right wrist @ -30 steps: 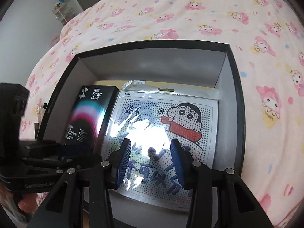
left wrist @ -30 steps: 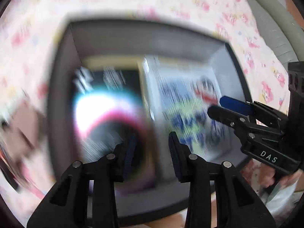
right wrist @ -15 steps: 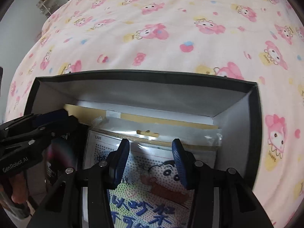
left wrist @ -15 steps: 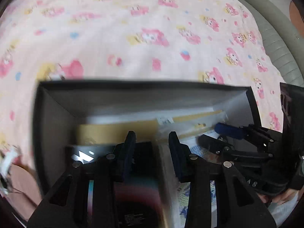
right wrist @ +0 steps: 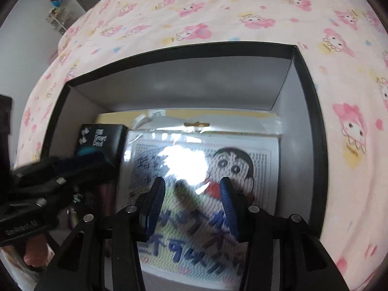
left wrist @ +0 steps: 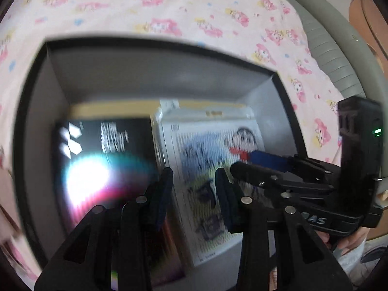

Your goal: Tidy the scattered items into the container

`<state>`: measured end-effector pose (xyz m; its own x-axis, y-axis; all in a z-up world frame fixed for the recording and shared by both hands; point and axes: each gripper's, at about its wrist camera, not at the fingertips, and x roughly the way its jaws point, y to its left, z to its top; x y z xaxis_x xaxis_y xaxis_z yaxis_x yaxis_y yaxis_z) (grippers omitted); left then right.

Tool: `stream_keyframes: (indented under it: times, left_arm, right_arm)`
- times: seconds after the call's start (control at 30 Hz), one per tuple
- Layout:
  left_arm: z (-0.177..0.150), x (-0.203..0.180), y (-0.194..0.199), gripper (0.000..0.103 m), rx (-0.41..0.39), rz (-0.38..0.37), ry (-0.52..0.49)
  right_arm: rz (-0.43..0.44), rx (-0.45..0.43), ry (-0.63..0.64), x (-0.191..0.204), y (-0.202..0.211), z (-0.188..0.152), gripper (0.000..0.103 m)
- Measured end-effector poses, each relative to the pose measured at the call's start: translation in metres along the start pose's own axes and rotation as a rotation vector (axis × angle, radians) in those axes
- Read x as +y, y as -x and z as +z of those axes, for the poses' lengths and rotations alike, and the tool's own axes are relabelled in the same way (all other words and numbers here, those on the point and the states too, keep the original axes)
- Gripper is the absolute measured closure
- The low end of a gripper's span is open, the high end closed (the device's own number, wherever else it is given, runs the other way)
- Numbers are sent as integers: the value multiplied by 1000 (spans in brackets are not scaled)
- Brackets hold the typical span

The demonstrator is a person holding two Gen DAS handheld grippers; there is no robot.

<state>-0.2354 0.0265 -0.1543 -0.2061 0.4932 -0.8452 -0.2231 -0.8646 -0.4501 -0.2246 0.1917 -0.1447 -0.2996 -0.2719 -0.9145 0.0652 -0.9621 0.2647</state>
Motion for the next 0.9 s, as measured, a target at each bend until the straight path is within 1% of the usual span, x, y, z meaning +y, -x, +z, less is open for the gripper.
stream_keyframes:
  times: [0.03,0.07,0.1,0.13,0.2,0.23,0.3,0.37,0.47,0.5,0.57,0.6,0.63,0.73,0.77,0.83,0.9]
  left_arm:
    - [-4,2,-6,68,25,5,29]
    - [-7,2,-9,67,45,-18,58]
    - [-10,1,-11,65,53,-61,71]
    - [-12,-1,-11,65,59,-68,74]
    - [-16,-5,-9,65,36,-23,53]
    - [-16,-6,-9,65,29,-11,48]
    - [-17,-5,-11,65,28,-11,49]
    - [-16,-6,-11,65,30,-3,41]
    - [-19,-8,-9,65,27,7,21]
    - [-20,-7,-8,65,27,-15,27]
    - [-21,0,-8,65,32,-68,77]
    - [-21,2,-4,65,15,-78,100]
    - [-21,1,1,65,-9,-68,95]
    - [-22,-9,22,64,-97,-4,41]
    - [-22,-13,28,63,-113,0,24]
    - [-26,-17,41,60,-147,-14,-4]
    - [-30,-29,51,60,-184,-10,-22]
  right_arm:
    - [7,-8,-5,1,0,-2,61]
    - [-11,-24,-19,0,1,-3,61]
    - [-60,-40,-42,-2,2,-4,61]
    - [-69,-47,-54,-4,2,-4,62]
    - [-32,-33,-71,-7,3,-5,62]
    - [-30,-33,-67,-8,4,-4,61]
    - [-41,-26,-54,-6,1,-6,61]
    - [-29,0,-58,-6,-5,-11,61]
    - [-57,-7,-41,0,-2,-21,61]
    - [-61,-9,-33,2,-1,-25,61]
    - [-52,-6,-43,4,1,-29,61]
    - [-42,-10,-54,4,5,-31,61]
    - [-43,-22,-57,5,8,-32,61]
    - [-74,-97,-56,10,28,-36,61]
    - [-71,-116,-57,11,35,-36,61]
    - [-58,-145,-58,13,49,-38,61]
    - [-77,-180,-42,19,63,-42,60]
